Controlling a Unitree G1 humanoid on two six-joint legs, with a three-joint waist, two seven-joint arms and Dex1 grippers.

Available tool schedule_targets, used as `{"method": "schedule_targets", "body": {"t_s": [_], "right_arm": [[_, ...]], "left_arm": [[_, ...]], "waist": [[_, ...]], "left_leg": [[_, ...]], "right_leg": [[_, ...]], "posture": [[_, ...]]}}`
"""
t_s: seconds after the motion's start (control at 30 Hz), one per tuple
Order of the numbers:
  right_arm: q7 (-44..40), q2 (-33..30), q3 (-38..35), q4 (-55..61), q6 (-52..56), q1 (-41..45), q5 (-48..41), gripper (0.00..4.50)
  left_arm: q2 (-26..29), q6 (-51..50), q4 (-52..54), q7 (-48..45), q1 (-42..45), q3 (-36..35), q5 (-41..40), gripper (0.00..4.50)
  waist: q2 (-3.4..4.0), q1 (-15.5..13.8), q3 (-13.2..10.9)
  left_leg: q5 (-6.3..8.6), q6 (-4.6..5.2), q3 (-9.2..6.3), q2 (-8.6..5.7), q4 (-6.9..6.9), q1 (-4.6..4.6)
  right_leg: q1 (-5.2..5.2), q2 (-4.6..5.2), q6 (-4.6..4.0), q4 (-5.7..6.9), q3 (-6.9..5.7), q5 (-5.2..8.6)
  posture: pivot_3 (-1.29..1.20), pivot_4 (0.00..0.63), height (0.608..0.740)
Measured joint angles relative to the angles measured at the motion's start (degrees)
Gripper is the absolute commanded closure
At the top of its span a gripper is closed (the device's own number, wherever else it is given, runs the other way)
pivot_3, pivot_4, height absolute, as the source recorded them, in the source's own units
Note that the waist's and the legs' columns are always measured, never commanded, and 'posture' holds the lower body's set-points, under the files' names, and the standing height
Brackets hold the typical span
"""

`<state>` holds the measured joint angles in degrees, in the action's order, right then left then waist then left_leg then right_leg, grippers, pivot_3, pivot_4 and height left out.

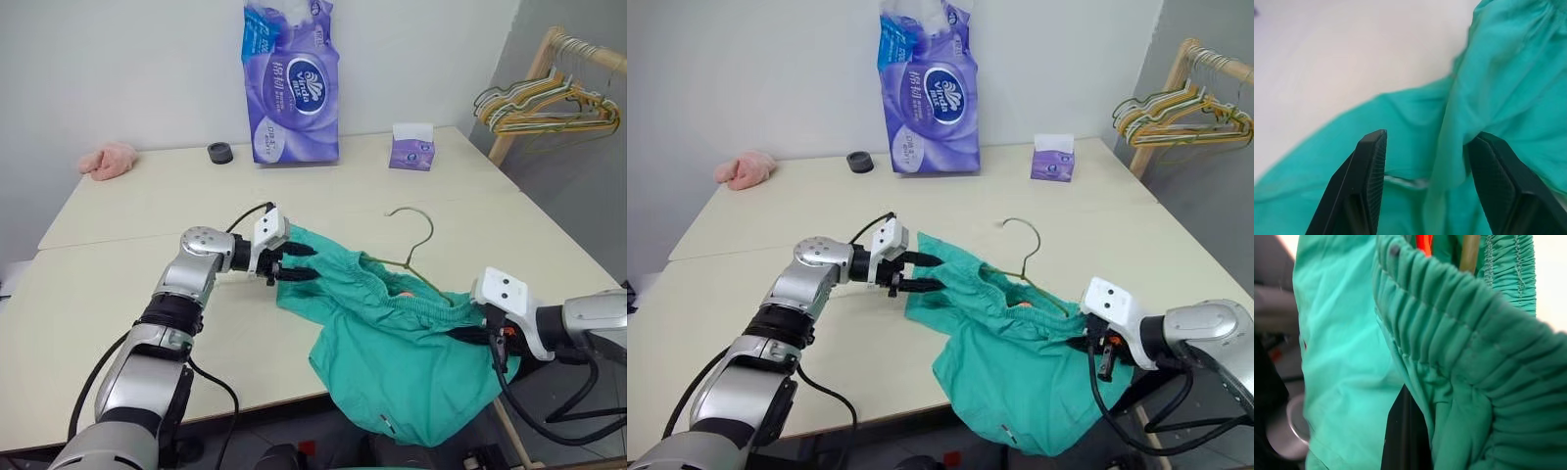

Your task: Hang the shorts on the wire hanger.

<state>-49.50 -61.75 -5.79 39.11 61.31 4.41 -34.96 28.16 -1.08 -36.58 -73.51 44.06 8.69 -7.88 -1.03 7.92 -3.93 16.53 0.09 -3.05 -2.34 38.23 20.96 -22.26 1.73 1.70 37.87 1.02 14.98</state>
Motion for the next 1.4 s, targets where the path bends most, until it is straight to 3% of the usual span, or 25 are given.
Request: {"method": "schedule_targets", "body": {"t_s": [0.17, 0.37, 0.53, 0.67, 1.03, 1.23, 1.4], "right_arm": [[6.47, 8.23, -9.86, -0.94, 14.10, -1.81, -6.32, 4.50], [14.16, 18.05, -24.10, -0.87, 28.04, -1.10, -8.45, 4.50], [22.66, 22.96, -36.40, -0.55, 30.74, -3.09, -9.28, 4.50], [30.08, 23.75, -43.47, -0.63, 30.75, -6.39, -14.47, 4.50], [57.07, 4.75, -58.85, -17.64, 30.74, -5.25, -32.40, 4.50], [67.79, -3.07, -59.46, -30.11, 30.74, -1.37, -37.47, 4.50], [69.50, -10.32, -55.54, -40.82, 30.74, 4.55, -36.37, 4.50]], "left_arm": [[-0.98, 0.42, 1.37, 6.81, 2.24, -2.67, 0.15, 1.99], [-8.57, -10.23, 17.61, 8.29, -2.25, 0.04, -3.67, 1.99], [-14.31, -20.56, 29.71, 12.10, -2.11, 4.27, -5.56, 1.99], [-17.67, -24.44, 32.57, 13.40, -0.19, 8.18, -5.59, 1.99], [-30.76, -21.37, 26.72, 19.75, 12.69, 10.81, -4.39, 1.99], [-34.61, -19.20, 22.30, 21.71, 17.70, 10.61, -4.35, 1.99], [-36.10, -16.36, 18.15, 22.90, 20.64, 9.84, -4.22, 1.99]], "waist": [[-0.05, 0.02, 0.06], [-0.04, 0.06, 0.05], [0.10, 0.46, 0.08], [0.35, 1.90, -0.04], [0.93, 8.37, -1.21], [0.95, 11.77, -2.38], [1.05, 13.06, -3.52]], "left_leg": [[0.01, 0.01, 0.02, -0.03, -0.01, 0.01], [0.02, 0.02, 0.02, -0.06, 0.00, 0.05], [0.04, 0.06, 0.05, -0.08, -0.03, 0.03], [0.06, 0.11, 0.21, -0.10, -0.03, -0.02], [0.68, 1.17, 1.50, -0.12, -0.18, -0.14], [0.84, 1.42, 2.07, -0.12, -0.21, -0.12], [0.86, 1.44, 2.46, -0.17, -0.22, -0.19]], "right_leg": [[0.01, 0.06, 0.00, 0.02, 0.02, 0.00], [0.00, 0.10, 0.00, 0.03, 0.02, 0.00], [0.04, 0.05, 0.09, 0.04, 0.06, 0.05], [0.07, 0.00, 0.15, 0.04, 0.19, 0.08], [0.22, -0.52, 0.95, -0.43, 1.41, 0.60], [0.23, -0.54, 1.28, -0.97, 1.83, 0.51], [0.18, -0.56, 1.52, -1.01, 2.48, 0.42]], "posture": [[-0.30, 0.037, 0.740], [-0.33, 0.051, 0.740], [-0.41, 0.069, 0.740], [-0.46, 0.085, 0.740], [-0.50, 0.142, 0.740], [-0.49, 0.158, 0.740], [-0.47, 0.172, 0.740]]}}
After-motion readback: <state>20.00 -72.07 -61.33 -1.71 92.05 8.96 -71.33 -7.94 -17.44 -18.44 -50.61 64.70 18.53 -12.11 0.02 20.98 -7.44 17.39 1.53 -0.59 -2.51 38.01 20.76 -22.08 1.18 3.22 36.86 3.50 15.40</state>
